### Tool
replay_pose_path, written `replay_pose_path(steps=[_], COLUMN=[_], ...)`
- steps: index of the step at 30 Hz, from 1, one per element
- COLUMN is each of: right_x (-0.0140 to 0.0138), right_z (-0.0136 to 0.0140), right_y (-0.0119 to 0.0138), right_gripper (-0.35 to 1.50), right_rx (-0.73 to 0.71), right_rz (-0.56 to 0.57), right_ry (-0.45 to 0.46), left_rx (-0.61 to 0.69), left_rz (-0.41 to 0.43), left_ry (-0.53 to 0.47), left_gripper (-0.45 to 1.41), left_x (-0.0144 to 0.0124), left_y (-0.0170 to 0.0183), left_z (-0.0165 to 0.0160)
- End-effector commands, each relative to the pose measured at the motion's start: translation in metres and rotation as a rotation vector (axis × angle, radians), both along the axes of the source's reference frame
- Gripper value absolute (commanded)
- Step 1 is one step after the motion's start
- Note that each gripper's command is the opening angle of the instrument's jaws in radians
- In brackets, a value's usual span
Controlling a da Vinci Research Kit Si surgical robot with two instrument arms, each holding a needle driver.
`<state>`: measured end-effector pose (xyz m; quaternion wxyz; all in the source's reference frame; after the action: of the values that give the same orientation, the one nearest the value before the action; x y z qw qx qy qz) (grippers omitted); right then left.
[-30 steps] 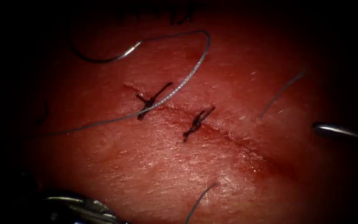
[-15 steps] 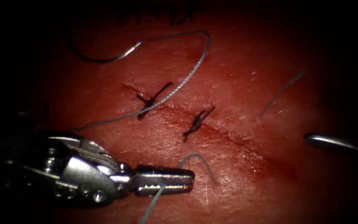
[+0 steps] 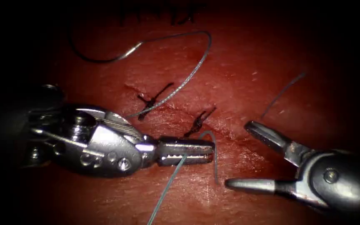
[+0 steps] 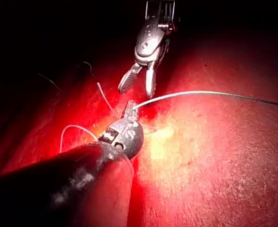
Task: Wound Closure
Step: Right end-effector grasps suture
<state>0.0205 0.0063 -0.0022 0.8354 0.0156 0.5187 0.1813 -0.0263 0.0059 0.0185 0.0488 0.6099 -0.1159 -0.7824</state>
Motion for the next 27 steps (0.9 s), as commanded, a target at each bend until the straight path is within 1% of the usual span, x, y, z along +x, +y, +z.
replay_pose_path(steps=[1,2,4,7,11,13,14,15,16,17,18,23,25,26,27], right_x=[0.0011,0.0018,0.0021,0.0033,0.004,0.0045,0.0047,0.0047,0.0047,0.0046,0.0046,0.0046,0.0043,0.004,0.0038], right_z=[0.0008,0.0014,0.0016,0.0031,0.0038,0.0039,0.0039,0.0039,0.0038,0.0036,0.0033,0.0029,0.0029,0.0029,0.003], right_y=[0.0001,0.0,0.0,0.0002,0.0004,0.0005,0.0005,0.0005,0.0004,0.0002,0.0,-0.0002,-0.0001,0.0,0.0001], right_gripper=[1.26,1.26,1.26,1.26,1.26,1.25,1.06,1.06,0.84,0.16,-0.35,-0.35,-0.35,-0.35,-0.35], right_rx=[-0.01,-0.005,-0.009,-0.038,-0.056,-0.088,-0.134,-0.134,-0.145,-0.154,-0.155,-0.149,-0.126,-0.099,-0.082], right_rz=[-0.017,-0.039,-0.045,-0.048,-0.053,-0.064,-0.067,-0.067,-0.062,-0.045,-0.042,-0.027,0.001,0.017,0.025], right_ry=[-0.014,-0.04,-0.048,-0.061,-0.068,-0.075,-0.069,-0.069,-0.063,-0.055,-0.055,-0.085,-0.101,-0.109,-0.116], left_rx=[0.0,0.0,0.0,0.0,0.001,0.001,0.001,0.001,0.001,0.001,0.001,-0.005,0.007,0.019,0.031], left_rz=[0.004,0.007,0.008,0.012,0.015,0.016,0.017,0.017,0.018,0.018,0.019,0.02,0.017,0.015,0.012], left_ry=[-0.005,-0.007,-0.008,-0.012,-0.015,-0.016,-0.017,-0.017,-0.017,-0.018,-0.018,-0.018,-0.018,-0.02,-0.021], left_gripper=[-0.45,-0.45,-0.45,-0.45,-0.45,-0.45,-0.45,-0.45,-0.45,-0.45,-0.45,-0.45,-0.45,0.0,0.39], left_x=[-0.0006,-0.0006,-0.0006,-0.0007,-0.0007,-0.0007,-0.0007,-0.0007,-0.0006,-0.0006,-0.0006,-0.0006,-0.0006,-0.0006,-0.0006], left_y=[0.0,-0.0001,-0.0001,-0.0003,-0.0004,-0.0005,-0.0005,-0.0005,-0.0005,-0.0005,-0.0005,-0.0005,-0.0004,-0.0004,-0.0003], left_z=[0.0005,0.0004,0.0004,0.0002,0.0001,0.0001,0.0001,0.0001,0.0001,0.0001,0.0001,0.0001,0.0,0.0,0.0])
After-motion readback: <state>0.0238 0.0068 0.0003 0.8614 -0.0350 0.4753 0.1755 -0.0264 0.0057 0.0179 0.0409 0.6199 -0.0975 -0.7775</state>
